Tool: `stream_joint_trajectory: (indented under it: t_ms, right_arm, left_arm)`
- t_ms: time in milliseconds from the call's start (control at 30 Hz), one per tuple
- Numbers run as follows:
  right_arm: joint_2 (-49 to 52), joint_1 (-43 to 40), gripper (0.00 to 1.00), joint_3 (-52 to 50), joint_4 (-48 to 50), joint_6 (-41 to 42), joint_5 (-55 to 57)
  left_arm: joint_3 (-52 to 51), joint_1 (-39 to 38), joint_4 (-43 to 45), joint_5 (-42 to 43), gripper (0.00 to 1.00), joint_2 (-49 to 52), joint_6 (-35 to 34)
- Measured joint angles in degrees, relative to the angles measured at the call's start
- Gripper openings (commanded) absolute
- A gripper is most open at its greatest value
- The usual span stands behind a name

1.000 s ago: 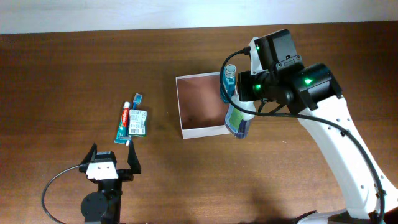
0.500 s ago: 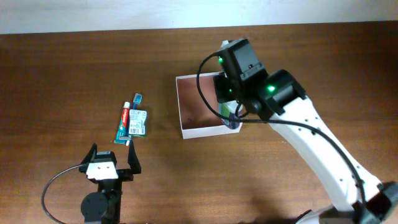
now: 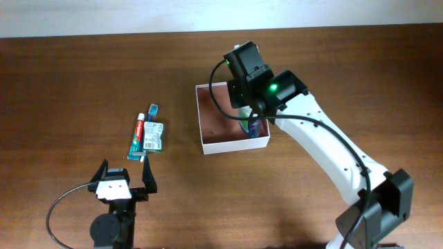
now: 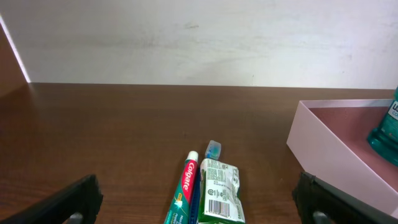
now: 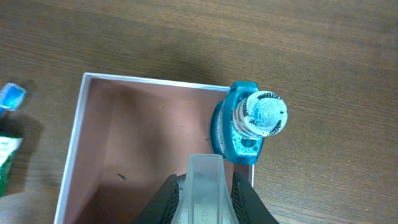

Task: Pack container
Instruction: 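Lift the soap bottle and carry it over the box, then lower the soap bottle into the box beside the Listerine bottle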

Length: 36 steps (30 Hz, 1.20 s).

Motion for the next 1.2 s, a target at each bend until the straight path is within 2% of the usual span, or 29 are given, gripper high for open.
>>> stream_joint_trajectory:
  t_ms: [833, 1033, 1200]
  right_arm:
    - [6.69, 0.0, 0.2, 0.0, 1.55, 1.53, 1.75]
    - [7.69, 0.0, 0.35, -0.02, 0.17, 1.75, 2.27]
    - [7.69, 0.0, 0.36, 0.0, -1.11, 1.53, 2.71]
  left_arm:
    - [0.0, 0.0, 0.0, 0.0, 0.99, 0.0, 0.0]
    - [0.0, 0.0, 0.0, 0.0, 0.99, 0.0, -0.02]
    - [0.0, 0.0, 0.0, 0.0, 0.99, 0.0, 0.0]
